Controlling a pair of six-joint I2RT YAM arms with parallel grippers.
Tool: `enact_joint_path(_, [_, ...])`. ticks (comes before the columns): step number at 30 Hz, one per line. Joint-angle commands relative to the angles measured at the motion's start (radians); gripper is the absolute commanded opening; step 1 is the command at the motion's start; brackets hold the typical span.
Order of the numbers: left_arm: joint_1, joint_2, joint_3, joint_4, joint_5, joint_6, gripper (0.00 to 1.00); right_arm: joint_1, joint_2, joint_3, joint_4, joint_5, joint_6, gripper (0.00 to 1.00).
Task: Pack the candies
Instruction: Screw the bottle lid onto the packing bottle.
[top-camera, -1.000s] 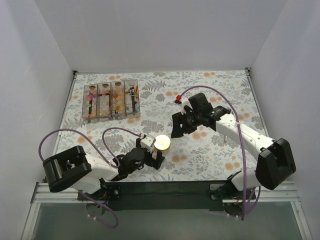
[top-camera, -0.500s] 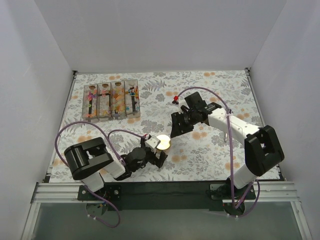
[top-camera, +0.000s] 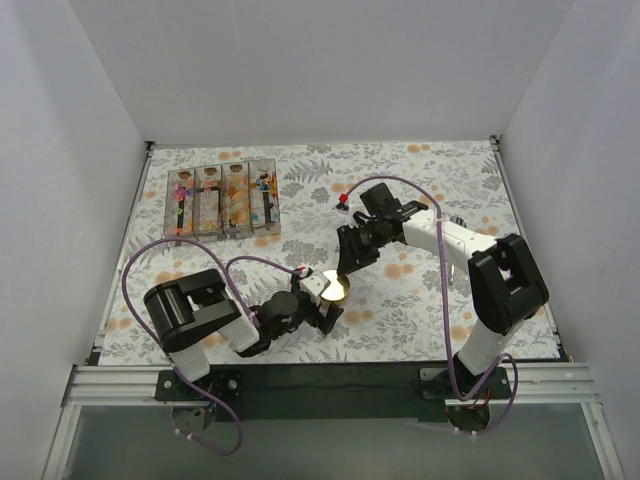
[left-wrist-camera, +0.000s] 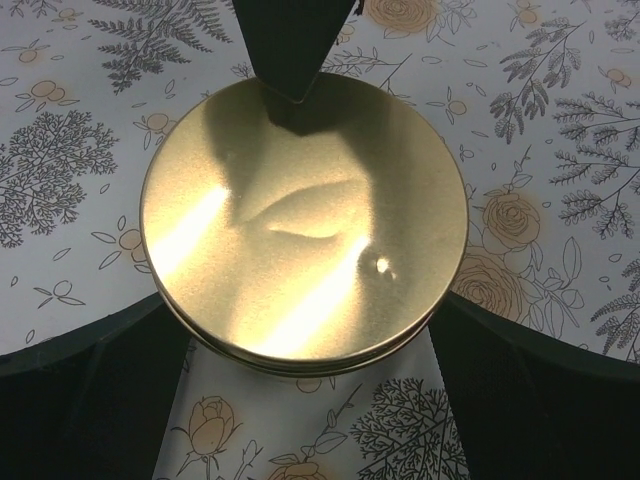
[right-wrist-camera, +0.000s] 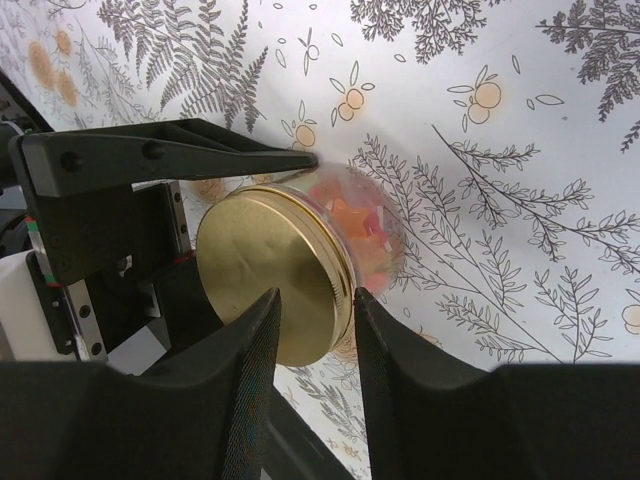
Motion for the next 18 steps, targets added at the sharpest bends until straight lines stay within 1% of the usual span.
enact_joint_path(1, [0.003,0.003,0.018,0.040,0.021,0.014,0.96,-0.001,0.002,0.015,0.013,0.008,-0.026,0.41])
enact_joint_path(3, [0.003,0.009,0.018,0.046,0.019,0.013,0.96,-0.001,0.003,0.012,0.011,0.008,-0.029,0.42])
enact_joint_path(4, [0.003,0.012,0.018,0.049,0.021,0.010,0.96,-0.001,0.002,0.009,0.013,0.005,-0.029,0.40])
enact_joint_path(6, [0.003,0.023,0.021,0.054,0.019,0.007,0.96,-0.001,0.003,0.003,0.010,0.000,-0.031,0.35])
enact_joint_path(9, [0.003,0.035,0.029,0.049,0.018,0.003,0.93,-0.001,0.000,-0.007,0.008,-0.004,-0.032,0.32])
enact_joint_path(10, [0.003,0.040,0.034,0.043,0.018,0.005,0.90,-0.001,0.000,-0.011,0.010,-0.006,-0.034,0.28])
enact_joint_path(13, [0.003,0.049,0.037,0.034,0.012,0.008,0.88,-0.001,-0.006,-0.031,0.008,-0.012,-0.035,0.25])
enact_joint_path(14, [0.003,0.050,0.037,0.032,0.004,0.008,0.82,-0.001,-0.009,-0.039,0.010,-0.014,-0.035,0.25])
enact_joint_path(15, [0.003,0.053,0.041,0.026,0.002,0.008,0.80,-0.001,-0.018,-0.049,0.011,-0.009,-0.035,0.25])
enact_joint_path(18, [0.003,0.055,0.051,0.017,-0.007,0.008,0.77,0.001,-0.033,-0.073,0.010,0.000,-0.034,0.22])
